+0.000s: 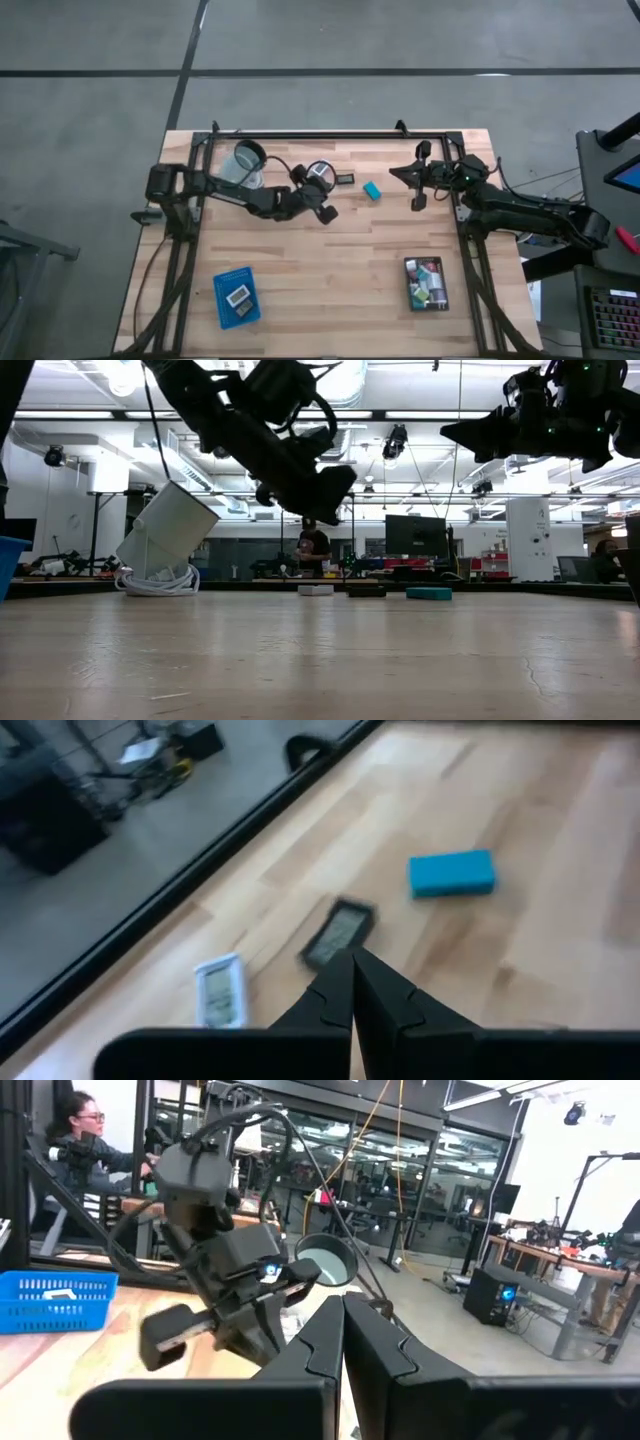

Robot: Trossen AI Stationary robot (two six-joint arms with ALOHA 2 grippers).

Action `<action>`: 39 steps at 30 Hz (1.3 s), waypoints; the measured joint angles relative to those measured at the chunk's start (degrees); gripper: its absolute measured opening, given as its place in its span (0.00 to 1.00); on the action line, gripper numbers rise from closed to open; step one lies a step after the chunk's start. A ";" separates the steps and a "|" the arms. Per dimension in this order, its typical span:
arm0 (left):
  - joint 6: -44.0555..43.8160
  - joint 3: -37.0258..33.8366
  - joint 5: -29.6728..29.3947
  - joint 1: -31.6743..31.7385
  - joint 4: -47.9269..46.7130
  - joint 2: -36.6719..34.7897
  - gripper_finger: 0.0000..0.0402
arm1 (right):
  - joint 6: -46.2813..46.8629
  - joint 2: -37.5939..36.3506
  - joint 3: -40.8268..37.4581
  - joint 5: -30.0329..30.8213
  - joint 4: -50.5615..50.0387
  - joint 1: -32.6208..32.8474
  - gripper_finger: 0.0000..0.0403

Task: Pick & Place Office items
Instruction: Put the white digital clock into the blue bin

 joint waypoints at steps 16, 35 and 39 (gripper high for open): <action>-2.53 -6.87 0.78 -0.22 -1.21 0.31 0.01 | 0.01 0.63 -0.04 0.00 -0.04 0.00 0.02; -0.77 -16.05 -2.97 0.55 23.33 2.37 0.62 | 0.01 0.63 -0.04 0.00 -0.02 0.00 0.02; -2.08 -11.75 -7.40 0.63 18.49 4.91 0.66 | 0.00 0.61 -0.07 0.00 -0.07 0.00 0.02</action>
